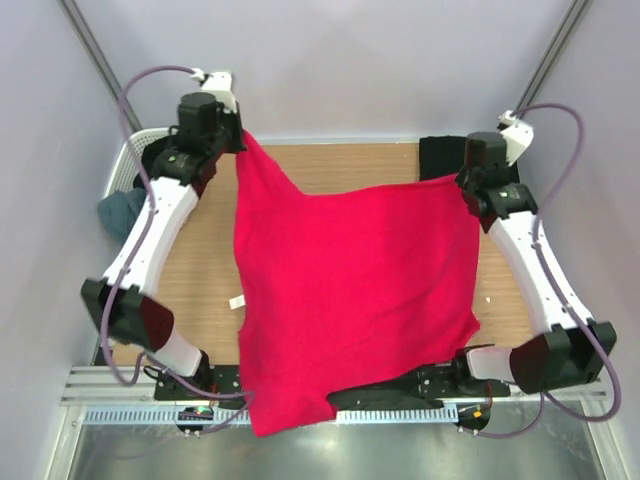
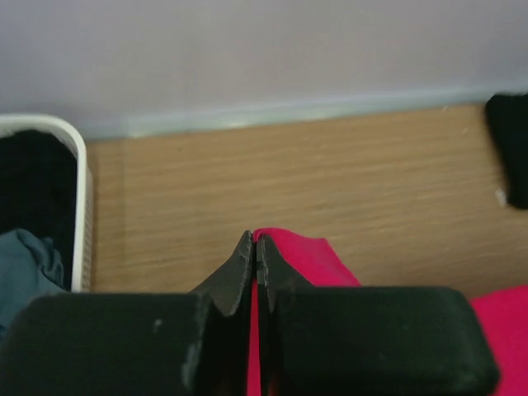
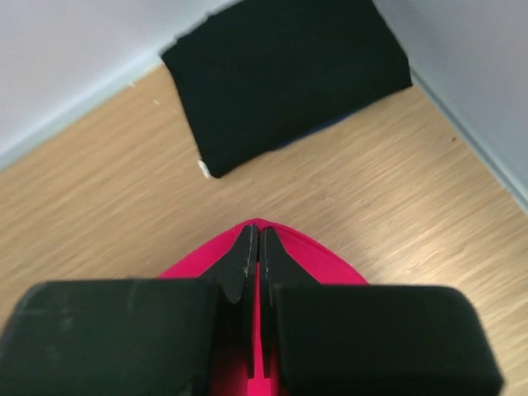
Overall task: Fold and stack the t-shirts
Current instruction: Flatten the tshirt out
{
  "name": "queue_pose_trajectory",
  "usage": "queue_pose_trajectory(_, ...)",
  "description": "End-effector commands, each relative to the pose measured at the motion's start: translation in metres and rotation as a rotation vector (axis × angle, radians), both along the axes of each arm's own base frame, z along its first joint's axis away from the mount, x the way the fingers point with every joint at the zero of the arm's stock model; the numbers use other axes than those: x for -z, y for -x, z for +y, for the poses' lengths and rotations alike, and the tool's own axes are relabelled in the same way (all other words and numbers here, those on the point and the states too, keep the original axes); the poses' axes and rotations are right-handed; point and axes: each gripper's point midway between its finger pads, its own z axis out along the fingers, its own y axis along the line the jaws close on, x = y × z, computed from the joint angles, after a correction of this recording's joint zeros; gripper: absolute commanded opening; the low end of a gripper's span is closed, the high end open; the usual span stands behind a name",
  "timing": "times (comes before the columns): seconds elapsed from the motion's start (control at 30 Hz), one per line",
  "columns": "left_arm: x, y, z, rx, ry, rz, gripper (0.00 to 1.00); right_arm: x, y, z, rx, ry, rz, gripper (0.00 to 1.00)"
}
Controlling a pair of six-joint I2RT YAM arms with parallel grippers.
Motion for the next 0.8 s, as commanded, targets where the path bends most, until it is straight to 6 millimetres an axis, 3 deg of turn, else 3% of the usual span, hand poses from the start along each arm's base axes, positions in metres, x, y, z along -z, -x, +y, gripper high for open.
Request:
queue_pose_trajectory(0.0,-0.028,-0.036,-0.002,0.015,-0.001,-0.171,0.00,0.004,-0.048,-0.011,0.082,-0.061,-0.210,0.01)
queue_pose_trajectory(0.03,-0.022,-0.048,-0.004,0.031,0.004,-0.164,0.00,0.028,-0.067,-0.008,0.066,-0.071,-0.177,0.01)
queue_pose_trajectory(0.07,0.009,-0.072,-0.009,0.040,-0.006,-0.108,0.00,0.038,-0.076,-0.007,0.060,-0.081,-0.163,0.01)
queue_pose_trajectory(0.1,-0.001,-0.082,-0.010,0.056,0.000,-0.130,0.00,0.046,-0.085,-0.007,0.051,-0.086,-0.152,0.01)
queue_pose_trajectory(0.13,0.004,-0.091,-0.013,0.067,-0.001,-0.120,0.00,0.073,-0.099,-0.007,0.051,-0.087,-0.102,0.01)
queue_pose_trajectory(0.2,0.038,-0.118,-0.021,0.096,-0.010,-0.051,0.00,0.081,-0.118,-0.004,0.033,-0.100,-0.120,0.01)
queue_pose_trajectory(0.27,0.034,-0.134,-0.025,0.115,-0.017,-0.068,0.00,0.097,-0.134,-0.004,0.033,-0.095,-0.102,0.01)
queue_pose_trajectory(0.3,0.058,-0.149,-0.029,0.122,-0.035,-0.034,0.00,0.100,-0.139,-0.006,0.039,-0.085,-0.101,0.01)
queue_pose_trajectory(0.33,0.061,-0.156,-0.028,0.123,-0.041,-0.035,0.00,0.101,-0.146,-0.008,0.034,-0.067,-0.110,0.01)
queue_pose_trajectory(0.37,0.049,-0.161,-0.029,0.130,-0.040,-0.063,0.00,0.114,-0.155,-0.009,0.031,-0.052,-0.088,0.01)
queue_pose_trajectory(0.43,0.069,-0.175,-0.027,0.149,-0.001,-0.027,0.00,0.123,-0.167,-0.010,0.026,-0.039,-0.063,0.01)
queue_pose_trajectory(0.47,0.070,-0.178,-0.028,0.168,0.026,-0.029,0.00,0.113,-0.177,-0.012,0.017,-0.022,-0.074,0.01)
queue_pose_trajectory(0.5,0.073,-0.180,-0.027,0.186,0.064,-0.019,0.00,0.130,-0.184,-0.014,0.022,-0.009,-0.035,0.01)
queue_pose_trajectory(0.57,0.091,-0.182,-0.030,0.214,0.068,0.010,0.00,0.124,-0.195,-0.019,0.017,0.019,-0.036,0.01)
queue_pose_trajectory(0.6,0.096,-0.180,-0.035,0.250,0.068,0.017,0.00,0.133,-0.199,-0.022,0.024,0.026,-0.020,0.01)
queue_pose_trajectory(0.67,0.098,-0.173,-0.040,0.294,0.055,0.017,0.00,0.132,-0.207,-0.027,0.028,0.030,-0.027,0.01)
queue_pose_trajectory(0.7,0.112,-0.169,-0.043,0.318,0.053,0.041,0.00,0.138,-0.209,-0.033,0.043,0.029,-0.017,0.01)
queue_pose_trajectory(0.77,0.108,-0.162,-0.045,0.364,0.019,0.012,0.00,0.136,-0.215,-0.038,0.057,0.016,-0.020,0.01)
